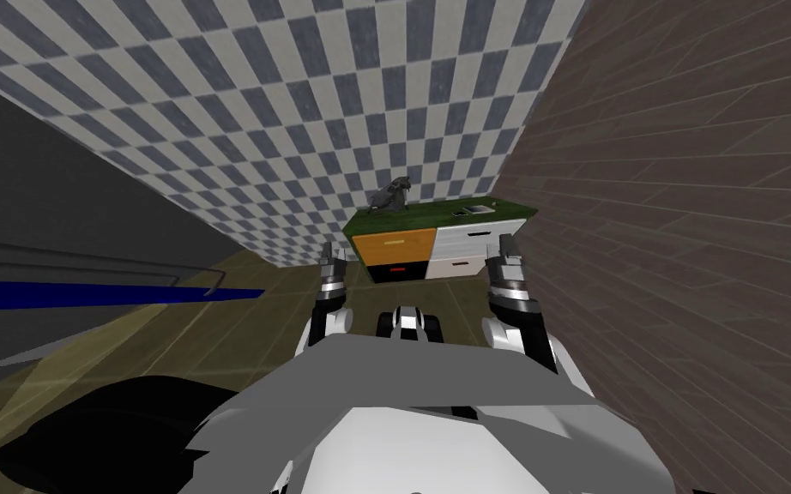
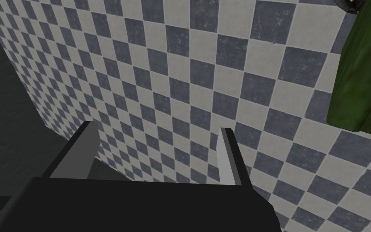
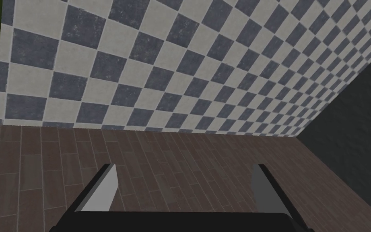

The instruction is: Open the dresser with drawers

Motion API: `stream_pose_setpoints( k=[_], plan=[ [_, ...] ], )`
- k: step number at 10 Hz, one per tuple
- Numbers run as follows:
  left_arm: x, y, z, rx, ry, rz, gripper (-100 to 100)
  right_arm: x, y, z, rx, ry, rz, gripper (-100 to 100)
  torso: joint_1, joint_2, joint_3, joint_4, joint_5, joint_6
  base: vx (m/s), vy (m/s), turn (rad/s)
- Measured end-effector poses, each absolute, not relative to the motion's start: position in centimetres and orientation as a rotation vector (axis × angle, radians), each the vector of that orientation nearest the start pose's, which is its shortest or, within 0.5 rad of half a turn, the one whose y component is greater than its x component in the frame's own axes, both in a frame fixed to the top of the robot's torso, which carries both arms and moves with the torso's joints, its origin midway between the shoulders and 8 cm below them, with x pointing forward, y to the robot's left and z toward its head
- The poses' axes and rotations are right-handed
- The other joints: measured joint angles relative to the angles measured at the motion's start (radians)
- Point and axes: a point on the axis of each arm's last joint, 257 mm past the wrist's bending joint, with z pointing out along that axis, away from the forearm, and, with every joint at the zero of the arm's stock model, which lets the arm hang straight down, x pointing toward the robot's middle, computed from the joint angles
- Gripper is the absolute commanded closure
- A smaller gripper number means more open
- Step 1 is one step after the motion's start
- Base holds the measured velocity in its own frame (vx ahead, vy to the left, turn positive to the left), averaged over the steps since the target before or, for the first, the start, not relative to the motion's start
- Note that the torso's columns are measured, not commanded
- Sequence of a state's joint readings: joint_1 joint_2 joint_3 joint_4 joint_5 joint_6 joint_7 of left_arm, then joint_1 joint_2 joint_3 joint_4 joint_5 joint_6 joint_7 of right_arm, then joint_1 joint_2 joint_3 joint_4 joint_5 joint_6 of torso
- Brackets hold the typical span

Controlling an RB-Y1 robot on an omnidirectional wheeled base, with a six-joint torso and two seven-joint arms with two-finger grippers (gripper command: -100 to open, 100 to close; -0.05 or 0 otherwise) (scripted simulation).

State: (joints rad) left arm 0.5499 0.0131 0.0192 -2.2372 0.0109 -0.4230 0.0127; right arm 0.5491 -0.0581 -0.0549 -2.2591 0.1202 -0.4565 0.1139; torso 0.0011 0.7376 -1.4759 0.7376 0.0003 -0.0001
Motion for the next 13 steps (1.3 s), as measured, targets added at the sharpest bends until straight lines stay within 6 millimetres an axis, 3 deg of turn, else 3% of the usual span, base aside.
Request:
stream_pose_setpoints(
  k=[2, 7, 13],
  plan=[
    [35.7, 29.7, -2.7, -0.793, 0.721, -1.242, 0, 36.8, -28.9, -3.3, 0.558, 0.939, 0.954, -100, -0.001, 0.000, -0.001, 0.000, 0.000, 0.000, 0.012, 0.049, 0.107],
    [35.7, 29.7, -2.7, -0.793, 0.721, -1.242, 0, 38.8, -28.8, -10.6, 0.569, 1.152, 0.797, -100, -0.001, 0.000, 0.000, 0.000, 0.000, 0.000, 0.006, 0.043, 0.139],
    [35.7, 29.7, -2.7, -0.793, 0.721, -1.242, 0, 39.9, -30.4, -18.2, 0.573, 1.374, 0.589, -100, -0.001, 0.001, 0.000, 0.000, 0.000, 0.000, 0.009, 0.040, 0.148]
  ],
)
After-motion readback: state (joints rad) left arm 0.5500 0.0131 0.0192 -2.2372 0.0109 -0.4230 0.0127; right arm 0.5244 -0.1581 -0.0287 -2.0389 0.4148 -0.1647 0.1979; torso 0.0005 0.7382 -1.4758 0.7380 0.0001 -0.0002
